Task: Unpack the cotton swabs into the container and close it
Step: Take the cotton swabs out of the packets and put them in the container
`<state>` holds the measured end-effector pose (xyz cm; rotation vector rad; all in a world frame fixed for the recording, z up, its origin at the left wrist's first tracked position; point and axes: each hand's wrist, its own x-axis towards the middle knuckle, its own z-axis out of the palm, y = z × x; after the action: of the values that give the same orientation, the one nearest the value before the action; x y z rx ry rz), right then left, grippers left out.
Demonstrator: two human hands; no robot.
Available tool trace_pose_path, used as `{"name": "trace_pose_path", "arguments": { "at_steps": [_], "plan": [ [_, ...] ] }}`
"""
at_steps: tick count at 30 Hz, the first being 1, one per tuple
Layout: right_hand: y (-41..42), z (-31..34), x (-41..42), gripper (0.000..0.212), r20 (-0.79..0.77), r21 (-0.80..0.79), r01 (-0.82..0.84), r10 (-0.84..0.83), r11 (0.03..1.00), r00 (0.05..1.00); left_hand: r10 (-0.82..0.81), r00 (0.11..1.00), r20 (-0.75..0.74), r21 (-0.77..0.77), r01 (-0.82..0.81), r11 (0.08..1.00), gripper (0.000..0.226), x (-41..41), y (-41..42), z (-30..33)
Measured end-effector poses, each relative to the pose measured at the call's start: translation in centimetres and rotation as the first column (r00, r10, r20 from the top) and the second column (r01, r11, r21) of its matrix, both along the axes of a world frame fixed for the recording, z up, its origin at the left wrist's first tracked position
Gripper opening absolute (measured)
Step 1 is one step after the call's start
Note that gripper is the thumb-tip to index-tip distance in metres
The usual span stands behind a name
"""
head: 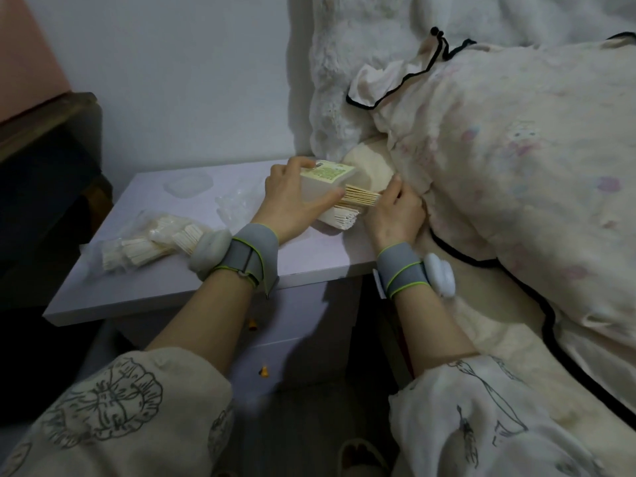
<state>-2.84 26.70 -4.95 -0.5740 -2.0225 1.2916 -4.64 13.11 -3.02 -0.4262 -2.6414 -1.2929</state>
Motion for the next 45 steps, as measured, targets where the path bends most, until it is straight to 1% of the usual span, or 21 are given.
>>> {"name": "trace_pose_path", "arguments": {
  "at_steps": [2,6,11,13,16,22,24,26,27,28,30,32,34,36,38,39,42,45],
  "plan": [
    [-0.1,0.2,0.1,0.043,0.039,0.046,-0.018,0.016,0.999,0.999,-0.017,1.0,-0.018,0.009,0.017,1.0,0.059,0.5,0.2,0.2],
    [-0.7,0.2,0.4,0.044,0.095,0.078,-0.069,0.061,0.995,0.994,-0.034,0.999,-0.032,0.022,0.034,0.999,0.056,1.3,0.2,0.7],
    [-1.0,1.1,1.2,0.053,0.149,0.11,-0.077,0.06,0.991,0.987,-0.024,1.0,-0.02,0.03,0.024,0.999,0.055,1.6,-0.6,0.6],
    [-1.2,1.2,1.3,0.051,0.123,0.129,-0.084,0.068,0.988,0.99,-0.026,1.0,-0.016,0.029,0.026,0.999,0.055,1.8,-0.9,0.7],
    [-1.5,0.7,0.9,0.044,0.032,0.117,-0.132,0.129,0.984,0.991,-0.041,0.999,-0.029,0.025,0.042,0.999,0.055,2.0,-0.7,0.7],
    [-1.7,0.1,-0.4,0.046,-0.092,-0.014,-0.178,0.176,0.984,0.98,-0.057,0.998,-0.038,0.038,0.058,0.998,0.055,2.0,0.0,0.5],
    [-1.5,0.4,-0.4,0.051,-0.149,-0.147,-0.226,0.204,0.963,0.968,-0.055,0.998,-0.022,0.052,0.056,0.997,0.057,1.7,-0.1,0.1],
    [-1.2,0.8,-0.5,0.057,-0.175,-0.337,-0.243,0.193,0.91,0.966,-0.046,0.999,-0.022,0.042,0.047,0.998,0.058,1.4,-0.2,-0.4],
    [-1.1,0.9,-0.5,0.058,-0.172,-0.403,-0.239,0.184,0.883,0.968,-0.041,0.999,-0.026,0.026,0.041,0.999,0.058,1.3,-0.1,-0.6],
    [-1.0,0.9,-0.6,0.058,-0.162,-0.433,-0.235,0.181,0.87,0.97,-0.037,0.999,-0.029,0.011,0.037,0.999,0.058,1.1,-0.1,-0.8],
    [-1.0,0.8,-0.6,0.05,-0.148,-0.434,-0.234,0.187,0.87,0.971,-0.032,0.999,-0.023,-0.007,0.032,0.999,0.058,0.9,0.3,-1.1],
    [-1.0,0.6,-0.8,0.036,-0.14,-0.379,-0.232,0.193,0.896,0.971,-0.026,1.0,-0.013,-0.026,0.026,0.999,0.059,0.5,0.6,-1.4],
    [-0.7,0.5,-1.0,0.032,-0.111,-0.275,-0.228,0.204,0.934,0.973,-0.02,1.0,-0.006,-0.032,0.02,0.999,0.061,0.1,0.8,-1.5],
    [-0.5,0.5,-1.0,0.031,-0.073,-0.123,-0.218,0.211,0.968,0.975,-0.015,1.0,0.001,-0.048,0.015,0.999,0.066,0.0,0.9,-1.4],
    [-0.8,0.5,-0.8,0.03,-0.081,0.044,-0.211,0.214,0.977,0.974,-0.008,1.0,-0.013,-0.099,0.006,0.995,0.07,0.2,0.5,-1.1],
    [-1.0,0.6,-0.7,0.03,-0.099,0.131,-0.204,0.218,0.97,0.971,0.004,1.0,-0.029,-0.121,-0.008,0.993,0.068,0.3,0.2,-1.0],
    [-2.5,0.7,-0.4,0.032,-0.164,0.345,-0.184,0.252,0.92,0.954,0.074,0.991,-0.114,-0.162,-0.092,0.983,0.05,1.1,-2.1,-0.9],
    [-3.9,0.8,-0.2,0.026,-0.23,0.464,-0.168,0.301,0.87,0.925,0.167,0.975,-0.144,-0.16,-0.19,0.969,0.033,1.3,-4.2,-1.1]
  ]
}}
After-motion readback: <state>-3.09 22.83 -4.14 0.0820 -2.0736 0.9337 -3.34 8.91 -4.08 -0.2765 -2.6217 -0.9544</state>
